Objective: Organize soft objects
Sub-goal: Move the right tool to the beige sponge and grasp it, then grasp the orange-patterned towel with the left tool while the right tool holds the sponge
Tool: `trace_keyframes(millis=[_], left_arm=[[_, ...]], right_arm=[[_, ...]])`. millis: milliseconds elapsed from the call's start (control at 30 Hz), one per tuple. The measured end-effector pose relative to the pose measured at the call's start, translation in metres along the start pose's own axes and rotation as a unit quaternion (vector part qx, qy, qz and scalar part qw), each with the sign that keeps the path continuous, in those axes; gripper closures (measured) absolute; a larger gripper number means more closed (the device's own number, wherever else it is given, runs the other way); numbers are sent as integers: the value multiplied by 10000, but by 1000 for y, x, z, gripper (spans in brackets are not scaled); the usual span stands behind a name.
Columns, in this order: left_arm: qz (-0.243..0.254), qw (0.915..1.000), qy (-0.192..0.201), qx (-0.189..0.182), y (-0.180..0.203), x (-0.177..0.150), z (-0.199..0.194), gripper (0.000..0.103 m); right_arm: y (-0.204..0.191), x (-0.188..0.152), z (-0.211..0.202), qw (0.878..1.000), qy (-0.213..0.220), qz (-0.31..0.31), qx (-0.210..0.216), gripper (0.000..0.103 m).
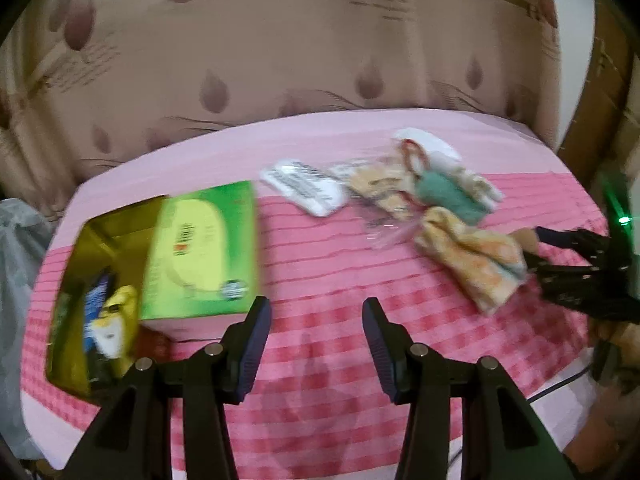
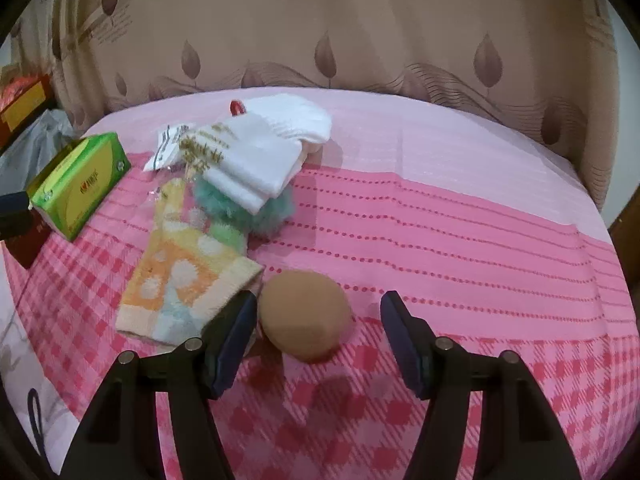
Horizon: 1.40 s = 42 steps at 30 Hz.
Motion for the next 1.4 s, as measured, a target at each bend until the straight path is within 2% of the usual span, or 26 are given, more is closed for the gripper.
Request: trace_keyframes(millis=[67, 133, 200, 333, 467, 567, 767, 867, 1200, 1267, 1333, 1400], left_arm=[[-10, 9999, -71, -134, 12, 2, 7, 55], [4, 9997, -121, -229, 24, 5, 13, 55], [13, 9995, -141, -291, 32, 6, 15, 55], [56, 9987, -197, -461, 53, 10, 21, 55], [4, 9968, -256, -757, 72, 15, 25, 55], [0, 9950, -284, -954, 88, 19, 29, 46], [-67, 9909, -381, -1292, 120, 27, 48, 44], [-154, 9904, -466, -1290, 130, 29, 63, 44], [-248, 9945, -669, -771, 142, 28, 112, 43], [-253, 9952, -706, -632, 137, 26, 121, 38], [-266, 9957, -641, -619, 132, 25, 125, 33], [-289, 9947, -659, -728, 130, 24, 126, 33]], right_arm=[[1, 0, 5, 10000, -17, 18, 72, 45], [3, -1, 9, 9999, -21, 58, 145, 56], [2, -2, 11, 9996, -23, 115, 262, 59], [5, -2, 8, 9995, 73, 143, 261, 61], [18, -2, 1, 9995, 210, 216, 33, 61], [34, -6, -3, 9992, 247, 269, -174, 61], [67, -16, -6, 9967, 217, 748, -237, 61], [74, -18, -5, 9953, 189, 934, -157, 61], [77, -19, -2, 9939, 107, 1099, 53, 61], [78, -19, -2, 9937, 98, 1110, 73, 61], [78, -19, -1, 9937, 93, 1116, 89, 60], [78, -19, -2, 9936, 87, 1120, 96, 60]])
Point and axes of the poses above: each gripper's, at about its wrist camera, not at the fingertips, and z roughly the way its jaws point, y to its right, x to its top, the point moved 7 cm from there along z, roughly the way its jaws point, and after that the axes turned 7 degrees about -x, right-handed, at the moved point
